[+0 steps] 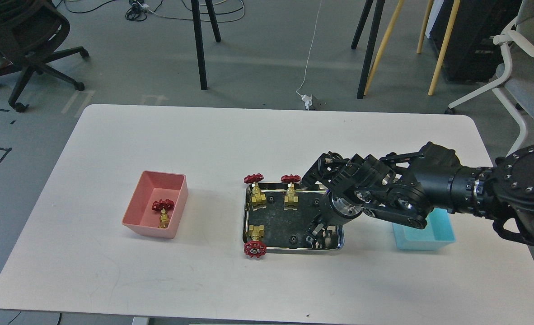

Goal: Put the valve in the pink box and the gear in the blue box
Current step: 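Carry the gear with the right gripper into the blue box and release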

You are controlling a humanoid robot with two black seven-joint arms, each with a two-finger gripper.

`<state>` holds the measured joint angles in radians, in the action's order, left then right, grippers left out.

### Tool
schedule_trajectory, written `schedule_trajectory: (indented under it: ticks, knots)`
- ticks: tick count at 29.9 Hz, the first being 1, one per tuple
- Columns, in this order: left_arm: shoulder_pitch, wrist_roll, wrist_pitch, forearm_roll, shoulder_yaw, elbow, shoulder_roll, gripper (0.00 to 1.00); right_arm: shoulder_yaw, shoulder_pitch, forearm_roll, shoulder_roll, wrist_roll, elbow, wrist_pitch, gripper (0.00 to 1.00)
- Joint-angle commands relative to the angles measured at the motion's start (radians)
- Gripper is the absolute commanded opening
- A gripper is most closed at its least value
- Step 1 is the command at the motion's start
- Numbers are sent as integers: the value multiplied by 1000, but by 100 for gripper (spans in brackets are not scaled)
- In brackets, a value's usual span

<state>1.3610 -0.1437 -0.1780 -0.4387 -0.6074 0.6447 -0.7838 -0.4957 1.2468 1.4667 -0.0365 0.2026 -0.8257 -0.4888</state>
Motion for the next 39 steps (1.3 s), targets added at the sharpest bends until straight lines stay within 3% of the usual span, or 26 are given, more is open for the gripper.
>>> schedule_trajectory:
  ticks: [1, 5, 7, 11, 18, 23, 33, 36, 38, 39]
  knots:
    - [0, -1, -1, 0, 0, 1, 0, 92, 26, 19, -8, 3, 0, 16, 0, 12]
    - [0, -2, -1, 0, 2, 0, 0, 92, 164, 52, -37, -11, 8, 40, 0, 13]
    - [0, -2, -1, 0, 2, 0, 1, 92, 184, 63, -42, -75, 9, 30, 0, 13]
    - [0, -2, -1, 0, 0, 0, 1, 92, 226, 103, -63, -231, 11, -30, 0, 13]
    - [0, -2, -3, 0, 0, 0, 6, 92, 235, 69, -52, -601, 11, -294, 0, 13]
    - [0, -2, -3, 0, 0, 1, 9, 92, 240, -9, -48, -747, 11, -352, 0, 13]
    - [1, -1, 2, 0, -2, 3, 11, 92, 253, -95, -32, -819, 9, -359, 0, 17]
    - [1, -1, 0, 0, -2, 3, 9, 92, 273, -109, -32, -815, 9, -354, 0, 25]
    - [1, -1, 0, 0, 0, 3, 9, 92, 292, -125, -32, -809, 8, -352, 0, 39]
    - [1, -1, 0, 0, 0, 1, 9, 92, 305, -135, -32, -807, 5, -345, 0, 53]
